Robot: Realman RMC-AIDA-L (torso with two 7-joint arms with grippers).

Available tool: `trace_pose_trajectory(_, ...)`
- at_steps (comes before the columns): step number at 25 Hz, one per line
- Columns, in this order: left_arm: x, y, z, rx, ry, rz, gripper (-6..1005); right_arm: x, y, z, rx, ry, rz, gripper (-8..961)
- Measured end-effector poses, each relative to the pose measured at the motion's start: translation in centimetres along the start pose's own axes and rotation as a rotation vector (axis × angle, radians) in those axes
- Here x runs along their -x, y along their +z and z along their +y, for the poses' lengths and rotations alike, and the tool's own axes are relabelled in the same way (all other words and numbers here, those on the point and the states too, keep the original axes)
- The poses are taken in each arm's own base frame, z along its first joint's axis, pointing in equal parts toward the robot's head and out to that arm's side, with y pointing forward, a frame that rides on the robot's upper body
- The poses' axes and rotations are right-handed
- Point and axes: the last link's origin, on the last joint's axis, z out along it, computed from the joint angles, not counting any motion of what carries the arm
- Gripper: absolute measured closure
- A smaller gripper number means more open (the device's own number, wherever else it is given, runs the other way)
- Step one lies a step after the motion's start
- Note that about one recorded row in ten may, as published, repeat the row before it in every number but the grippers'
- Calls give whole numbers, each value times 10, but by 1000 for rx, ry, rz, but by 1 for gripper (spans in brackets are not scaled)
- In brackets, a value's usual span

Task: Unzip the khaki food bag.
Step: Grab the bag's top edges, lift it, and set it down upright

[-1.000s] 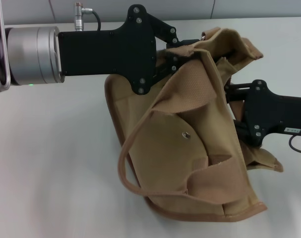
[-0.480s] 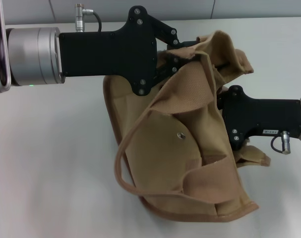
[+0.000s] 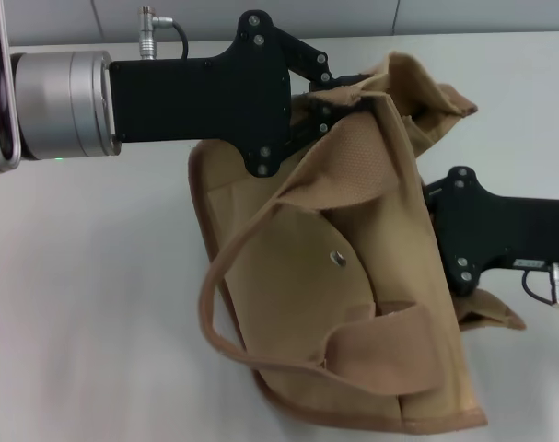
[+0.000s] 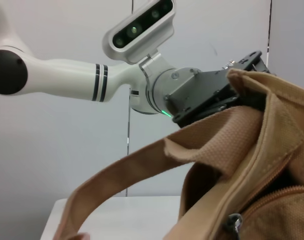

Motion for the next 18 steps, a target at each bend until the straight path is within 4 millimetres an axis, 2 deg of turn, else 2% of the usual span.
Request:
trace_pose_trajectory(5,1,-1,-1,-13,-9,4,969,-6,-13,12,5,11,19,948)
trace_pose_trajectory(14,2,-2,-7,-60,-11,0,969,-20,-58,49,17,75,72,944)
trace_pose_trajectory(18,2,-3,-8,-66,-10,1,969,-23,-71,59,24,104,90,942)
